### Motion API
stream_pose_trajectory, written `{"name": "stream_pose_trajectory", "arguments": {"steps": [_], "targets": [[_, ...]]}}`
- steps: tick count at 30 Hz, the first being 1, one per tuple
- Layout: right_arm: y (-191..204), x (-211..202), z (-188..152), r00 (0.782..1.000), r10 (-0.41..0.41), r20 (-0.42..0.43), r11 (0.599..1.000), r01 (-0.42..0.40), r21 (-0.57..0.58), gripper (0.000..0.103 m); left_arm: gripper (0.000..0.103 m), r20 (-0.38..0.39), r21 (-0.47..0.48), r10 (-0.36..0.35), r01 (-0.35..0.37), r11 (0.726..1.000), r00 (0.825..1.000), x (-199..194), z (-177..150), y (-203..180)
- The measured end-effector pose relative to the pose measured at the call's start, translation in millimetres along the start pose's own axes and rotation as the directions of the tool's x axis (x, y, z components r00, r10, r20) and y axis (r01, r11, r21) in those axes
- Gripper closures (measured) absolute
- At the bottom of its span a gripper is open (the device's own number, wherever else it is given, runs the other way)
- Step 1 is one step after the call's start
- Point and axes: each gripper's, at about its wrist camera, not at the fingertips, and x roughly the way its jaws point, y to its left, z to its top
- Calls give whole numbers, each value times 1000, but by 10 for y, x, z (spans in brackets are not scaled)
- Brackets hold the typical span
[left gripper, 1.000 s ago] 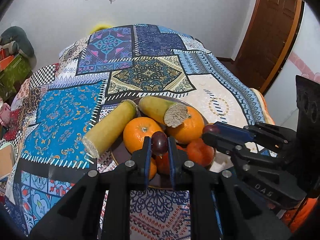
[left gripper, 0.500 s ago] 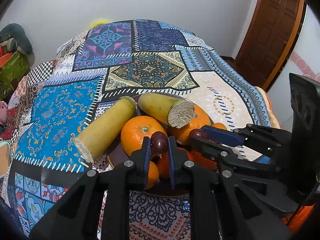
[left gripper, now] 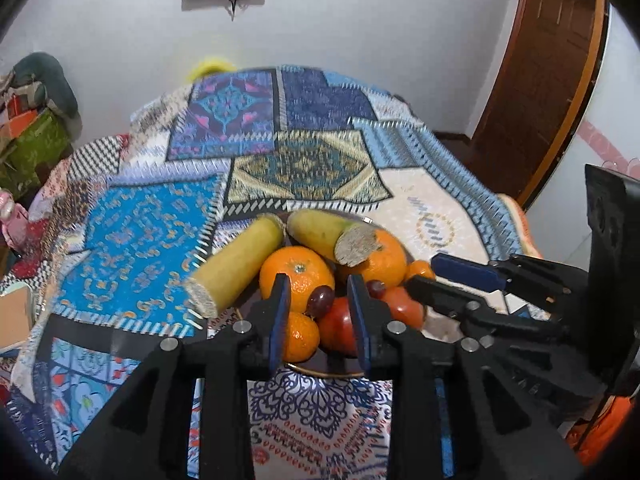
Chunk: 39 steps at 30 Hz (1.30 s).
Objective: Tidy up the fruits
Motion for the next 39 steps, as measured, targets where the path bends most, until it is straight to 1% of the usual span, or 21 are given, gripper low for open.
{"name": "stream_pose_trajectory", "arguments": {"steps": [4, 6, 10, 13, 14, 15, 17, 19, 20, 21, 22, 24, 25, 27, 29, 31, 34, 35, 36, 38, 39], "targets": [[92, -462, 71, 996, -13, 90, 1000, 12, 5, 75, 74, 89, 12, 17, -18, 1000, 996, -445, 16, -74], [154, -687, 94, 991, -18, 134, 1000, 17, 8, 75, 74, 149, 17, 25, -28, 999, 989, -740, 15, -126], [324, -1198, 91, 974, -22, 228, 1000, 21, 5, 74, 74, 263, 13, 25, -30, 999, 964, -1346, -21, -220], [477, -1561, 41, 954, -35, 299, 999, 37, 1, 69, 73, 350, 20, 32, -42, 999, 936, -1806, -83, -313], [530, -1676, 15, 946, -37, 321, 999, 38, 1, 66, 72, 382, 24, 38, -51, 998, 923, -1969, -120, -351], [583, -1787, -13, 939, -38, 343, 999, 40, 1, 65, 70, 404, 26, 39, -55, 998, 914, -2077, -147, -380], [677, -1944, -62, 927, -47, 373, 999, 51, -2, 62, 62, 455, 26, 43, -62, 998, 890, -2341, -238, -439], [772, -2080, -117, 914, -58, 401, 998, 65, -2, 59, 58, 487, 25, 42, -62, 998, 872, -2517, -318, -478], [803, -2118, -137, 909, -62, 411, 998, 69, -2, 54, 55, 502, 26, 37, -58, 998, 864, -2606, -368, -499], [837, -2160, -162, 904, -66, 423, 997, 73, 0, 49, 54, 511, 27, 32, -53, 998, 859, -2667, -411, -523], [865, -2191, -180, 899, -72, 433, 997, 78, 4, 46, 52, 517, 29, 29, -51, 998, 856, -2720, -451, -539], [908, -2240, -214, 887, -88, 453, 996, 93, 11, 35, 48, 529, 33, 25, -50, 998, 848, -2811, -526, -569], [920, -2261, -235, 881, -95, 463, 995, 100, 14, 31, 44, 533, 36, 21, -47, 998, 846, -2849, -561, -580], [943, -2289, -267, 866, -117, 487, 992, 122, 21, 20, 39, 545, 32, 23, -48, 998, 838, -2888, -602, -588], [967, -2318, -294, 855, -138, 500, 989, 145, 24, 17, 34, 555, 32, 30, -57, 998, 831, -2931, -655, -603], [977, -2327, -305, 853, -144, 502, 988, 151, 26, 15, 29, 558, 30, 34, -61, 998, 829, -2941, -687, -611], [1006, -2393, -344, 843, -159, 514, 986, 164, 36, 6, 20, 562, 23, 40, -64, 998, 826, -2948, -736, -604], [1006, -2394, -350, 835, -171, 523, 984, 176, 41, 1, 16, 565, 20, 45, -68, 997, 824, -2955, -755, -604], [1021, -2429, -377, 829, -178, 530, 982, 183, 44, 0, 13, 567, 19, 50, -73, 997, 822, -2957, -770, -607], [1021, -2430, -383, 825, -190, 533, 979, 197, 45, 0, 2, 570, 12, 62, -83, 996, 819, -2963, -805, -615], [1040, -2457, -413, 824, -193, 532, 979, 201, 43, 0, 1, 573, 9, 64, -85, 996, 817, -2971, -821, -618]]}}
